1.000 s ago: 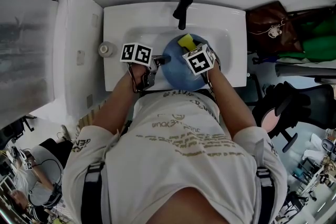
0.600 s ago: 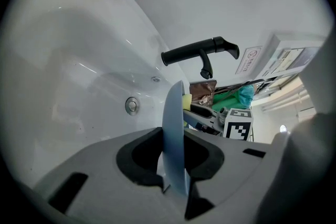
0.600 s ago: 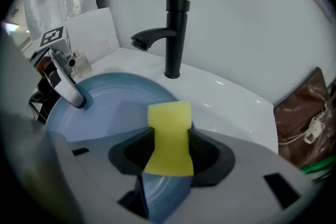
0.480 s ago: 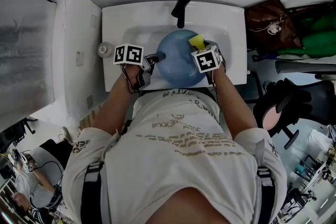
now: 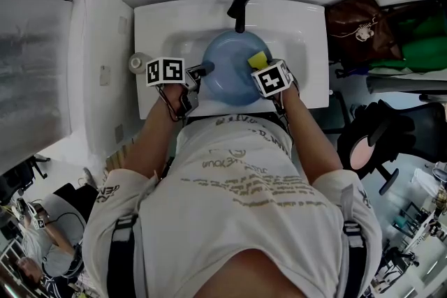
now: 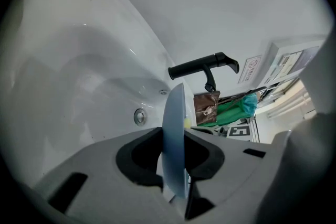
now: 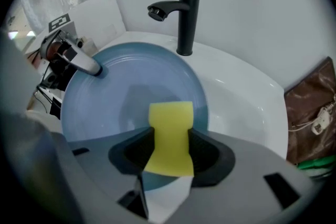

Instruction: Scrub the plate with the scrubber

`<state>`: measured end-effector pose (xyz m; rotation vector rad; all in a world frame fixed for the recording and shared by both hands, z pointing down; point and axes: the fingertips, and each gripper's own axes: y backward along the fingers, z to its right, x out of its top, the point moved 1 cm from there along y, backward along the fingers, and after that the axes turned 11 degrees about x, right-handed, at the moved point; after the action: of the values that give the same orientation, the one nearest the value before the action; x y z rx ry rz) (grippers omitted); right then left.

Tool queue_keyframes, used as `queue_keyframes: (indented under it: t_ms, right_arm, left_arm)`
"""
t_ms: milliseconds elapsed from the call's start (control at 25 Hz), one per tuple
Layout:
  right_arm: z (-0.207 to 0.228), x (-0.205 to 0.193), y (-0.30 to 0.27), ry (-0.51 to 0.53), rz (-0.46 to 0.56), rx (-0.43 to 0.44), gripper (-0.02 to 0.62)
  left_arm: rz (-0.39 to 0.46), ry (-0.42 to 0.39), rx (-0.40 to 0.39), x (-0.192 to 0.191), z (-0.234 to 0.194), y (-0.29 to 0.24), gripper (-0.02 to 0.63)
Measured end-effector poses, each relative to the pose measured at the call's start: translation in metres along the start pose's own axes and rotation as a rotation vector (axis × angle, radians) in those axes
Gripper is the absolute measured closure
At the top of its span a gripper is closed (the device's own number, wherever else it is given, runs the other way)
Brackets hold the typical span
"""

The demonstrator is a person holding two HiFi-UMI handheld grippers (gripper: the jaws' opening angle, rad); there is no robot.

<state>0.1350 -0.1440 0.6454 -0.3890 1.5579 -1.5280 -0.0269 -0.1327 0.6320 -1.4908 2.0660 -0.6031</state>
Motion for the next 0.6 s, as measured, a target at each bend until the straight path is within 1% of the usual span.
queue_keyframes:
  t_ms: [160, 320, 480, 600]
  right_arm:
    - [-0.011, -0.01, -0.003, -0.021, -0.027, 0.042, 0.39]
    - [-0.024, -0.019, -0.005, -0.081, -0.038, 0.082, 0.391]
    - [-0.051, -0.014, -0.005, -0.126, -0.014, 0.209, 0.391]
    - [-0.072, -0.006, -0.006, -0.11, 0.02, 0.303, 0.39]
  left_arm:
    - [0.048, 0.012, 0.013, 0.008, -0.002, 0.001, 0.526]
    - [0.09, 0.029, 0.003, 0.014, 0.0, 0.002, 0.526]
    - [0.112, 0.064, -0.007, 0.016, -0.001, 0.003, 0.526]
    - [0.113, 0.08, -0.018, 0.016, 0.0, 0.003, 0.526]
